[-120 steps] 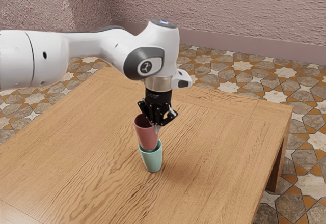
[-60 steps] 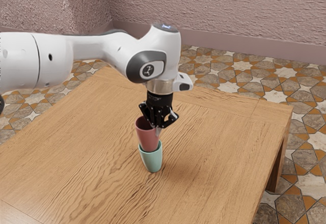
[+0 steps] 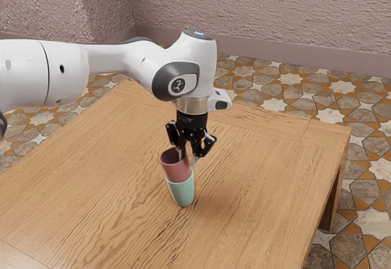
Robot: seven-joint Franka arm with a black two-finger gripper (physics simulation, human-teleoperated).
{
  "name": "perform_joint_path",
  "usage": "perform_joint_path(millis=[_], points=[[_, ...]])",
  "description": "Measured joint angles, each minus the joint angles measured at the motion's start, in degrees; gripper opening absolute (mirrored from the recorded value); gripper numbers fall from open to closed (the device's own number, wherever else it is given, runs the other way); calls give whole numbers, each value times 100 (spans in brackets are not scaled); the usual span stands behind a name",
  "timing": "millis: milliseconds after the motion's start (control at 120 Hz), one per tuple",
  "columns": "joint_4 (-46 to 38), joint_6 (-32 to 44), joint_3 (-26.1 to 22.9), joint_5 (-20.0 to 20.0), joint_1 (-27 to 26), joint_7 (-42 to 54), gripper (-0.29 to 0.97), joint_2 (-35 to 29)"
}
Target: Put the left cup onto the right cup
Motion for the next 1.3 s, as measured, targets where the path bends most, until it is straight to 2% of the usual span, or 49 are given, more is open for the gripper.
perform_joint_path(millis=[642, 1158, 1300], points=[[-8, -113, -50, -17, -49, -19, 60, -390], [-51, -390, -11, 11, -142, 79, 67, -984], [-58, -494, 162, 21, -212, 185, 68, -1106]])
